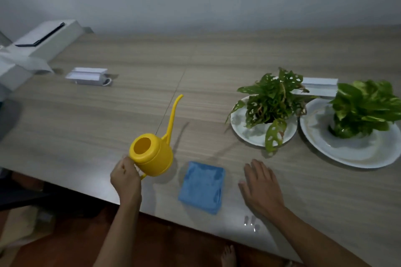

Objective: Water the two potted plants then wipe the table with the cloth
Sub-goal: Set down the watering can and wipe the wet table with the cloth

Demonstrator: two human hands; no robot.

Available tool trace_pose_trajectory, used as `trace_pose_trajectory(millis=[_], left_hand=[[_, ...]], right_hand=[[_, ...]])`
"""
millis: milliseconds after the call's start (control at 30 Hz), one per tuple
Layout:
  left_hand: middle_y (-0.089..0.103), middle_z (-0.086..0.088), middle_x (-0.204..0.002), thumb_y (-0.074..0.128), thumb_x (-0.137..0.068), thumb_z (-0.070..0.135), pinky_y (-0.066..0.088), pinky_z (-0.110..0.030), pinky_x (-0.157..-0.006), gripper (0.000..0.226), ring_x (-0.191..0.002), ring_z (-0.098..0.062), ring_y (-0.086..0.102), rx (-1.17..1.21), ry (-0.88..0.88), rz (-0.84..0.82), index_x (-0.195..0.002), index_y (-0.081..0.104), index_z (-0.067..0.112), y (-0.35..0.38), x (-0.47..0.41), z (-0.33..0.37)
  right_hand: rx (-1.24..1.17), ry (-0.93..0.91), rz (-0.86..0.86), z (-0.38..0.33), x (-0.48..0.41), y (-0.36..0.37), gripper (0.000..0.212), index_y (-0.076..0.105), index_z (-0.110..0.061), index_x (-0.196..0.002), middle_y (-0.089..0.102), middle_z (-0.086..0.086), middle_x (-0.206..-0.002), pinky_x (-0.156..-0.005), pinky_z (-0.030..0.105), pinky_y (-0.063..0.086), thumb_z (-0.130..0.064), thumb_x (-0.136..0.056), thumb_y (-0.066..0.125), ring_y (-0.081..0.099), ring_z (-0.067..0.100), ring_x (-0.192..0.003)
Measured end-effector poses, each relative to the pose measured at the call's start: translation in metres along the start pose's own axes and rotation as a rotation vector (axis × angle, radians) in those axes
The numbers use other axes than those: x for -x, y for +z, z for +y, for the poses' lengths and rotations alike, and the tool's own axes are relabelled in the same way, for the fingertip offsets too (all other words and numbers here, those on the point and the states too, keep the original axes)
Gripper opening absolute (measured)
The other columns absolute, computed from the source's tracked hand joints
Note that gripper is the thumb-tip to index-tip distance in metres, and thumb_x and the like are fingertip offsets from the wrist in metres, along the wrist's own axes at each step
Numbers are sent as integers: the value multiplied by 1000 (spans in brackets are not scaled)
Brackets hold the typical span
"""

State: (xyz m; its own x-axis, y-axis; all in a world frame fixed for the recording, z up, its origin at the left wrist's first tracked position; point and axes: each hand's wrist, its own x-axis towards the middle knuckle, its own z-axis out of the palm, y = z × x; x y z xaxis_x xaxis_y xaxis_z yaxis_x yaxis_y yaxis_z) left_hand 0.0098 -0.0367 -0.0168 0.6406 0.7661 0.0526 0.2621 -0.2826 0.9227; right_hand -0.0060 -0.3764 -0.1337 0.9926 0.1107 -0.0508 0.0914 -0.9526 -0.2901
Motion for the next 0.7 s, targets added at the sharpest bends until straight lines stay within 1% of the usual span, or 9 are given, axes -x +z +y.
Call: trace_pose_trajectory(millis=[100, 167, 233, 300, 400, 500, 600, 700], left_hand=[[40, -11, -63, 43, -97, 25, 31, -42, -60, 38, -63, -23, 36, -53, -34, 13, -64, 36, 7, -1, -8, -32], [44, -17, -64, 40, -99, 31, 36, -47, -60, 46, -64, -26, 40, -102, -51, 18, -66, 38, -1, -1, -11, -52], [46, -21, -64, 38, -101, 33, 37, -47, -61, 51, -63, -27, 41, -140, -50, 23, -67, 40, -5, 0, -12, -68], [44, -17, -62, 38, -104, 33, 35, -44, -61, 51, -62, -26, 40, -154, -42, 18, -64, 38, 0, 1, -13, -80], [45, -9, -62, 38, -106, 30, 33, -40, -64, 48, -66, -26, 43, -165, -42, 10, -64, 40, 7, 1, -14, -90], [45, -8, -63, 38, -109, 28, 31, -36, -64, 48, -69, -26, 44, -164, -44, 5, -67, 42, 4, 4, -14, -96], [45, -7, -64, 37, -109, 31, 31, -36, -63, 50, -68, -25, 44, -146, -66, 2, -69, 42, 2, 4, -13, -102], [46, -5, -64, 36, -109, 34, 33, -36, -64, 50, -66, -21, 43, -133, -56, -17, -70, 44, 4, 6, -12, -105]], right_hand=[[-2, 22, 9, -14, -5, 12, 61, 49, -11, -138, 44, 17, -147, -111, 49, 28, -48, -92, 34, 38, 33, -136], [2, 24, 5, -22, -8, 18, 61, 47, -12, -140, 41, 16, -149, -112, 50, 27, -48, -93, 31, 34, 32, -139], [21, 17, -11, -27, -11, 23, 61, 44, -13, -141, 37, 16, -152, -113, 50, 26, -48, -93, 28, 30, 31, -141], [33, 19, -25, -30, -16, 28, 60, 42, -14, -143, 35, 15, -153, -113, 50, 25, -47, -94, 27, 27, 31, -142], [47, 26, -36, -32, -20, 33, 59, 39, -13, -144, 33, 14, -154, -114, 49, 22, -45, -96, 27, 24, 29, -143], [71, 27, -48, -30, -23, 39, 60, 36, -13, -147, 30, 13, -156, -115, 48, 19, -45, -97, 25, 21, 28, -145], [83, 34, -65, -27, -25, 44, 61, 30, -14, -149, 25, 11, -159, -117, 47, 15, -46, -98, 24, 16, 26, -146], [91, 38, -71, -26, -24, 48, 61, 24, -16, -152, 18, 9, -161, -119, 45, 8, -46, -99, 22, 9, 24, -148]])
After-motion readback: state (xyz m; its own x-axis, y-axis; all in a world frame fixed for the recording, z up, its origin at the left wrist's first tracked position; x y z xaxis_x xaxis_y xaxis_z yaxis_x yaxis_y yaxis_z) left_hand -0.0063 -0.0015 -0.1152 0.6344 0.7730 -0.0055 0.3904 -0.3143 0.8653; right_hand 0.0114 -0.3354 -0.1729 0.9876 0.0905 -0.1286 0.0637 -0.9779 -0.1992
